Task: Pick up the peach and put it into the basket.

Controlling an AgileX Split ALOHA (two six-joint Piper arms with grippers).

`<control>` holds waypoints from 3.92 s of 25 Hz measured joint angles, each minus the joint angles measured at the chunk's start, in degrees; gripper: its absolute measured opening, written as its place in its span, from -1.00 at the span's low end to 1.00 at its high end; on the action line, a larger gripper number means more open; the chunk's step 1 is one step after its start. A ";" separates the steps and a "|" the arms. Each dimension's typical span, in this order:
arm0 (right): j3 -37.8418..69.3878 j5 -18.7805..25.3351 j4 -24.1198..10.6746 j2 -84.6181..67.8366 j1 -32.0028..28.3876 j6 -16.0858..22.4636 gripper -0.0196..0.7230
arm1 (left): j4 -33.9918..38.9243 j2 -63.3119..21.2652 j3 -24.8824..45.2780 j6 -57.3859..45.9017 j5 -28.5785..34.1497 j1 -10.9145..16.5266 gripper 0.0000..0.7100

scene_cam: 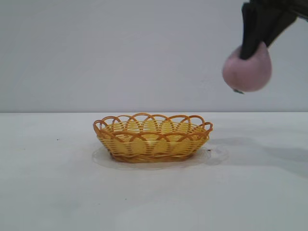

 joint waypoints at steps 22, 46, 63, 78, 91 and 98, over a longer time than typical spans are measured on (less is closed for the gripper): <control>-12.05 -4.44 -0.22 20.33 14.49 0.00 -0.79 | 0.00 0.00 0.00 0.00 0.00 0.00 0.46; -12.18 -2.68 -5.55 13.97 7.42 0.35 0.22 | 0.00 0.00 0.00 0.00 0.00 0.00 0.46; -12.18 8.74 -11.57 11.92 -15.46 2.28 0.22 | -0.02 0.00 0.00 0.00 0.00 0.00 0.46; -12.18 13.33 -19.74 8.05 -17.44 10.17 0.22 | -0.02 0.00 0.00 0.00 0.00 0.00 0.46; 2.93 11.06 -18.93 -20.71 -17.44 10.17 0.22 | -0.02 0.00 0.00 0.00 0.00 0.00 0.46; 12.78 10.16 -18.62 -36.69 -17.44 10.17 0.22 | -0.02 0.00 0.00 0.00 0.00 0.00 0.46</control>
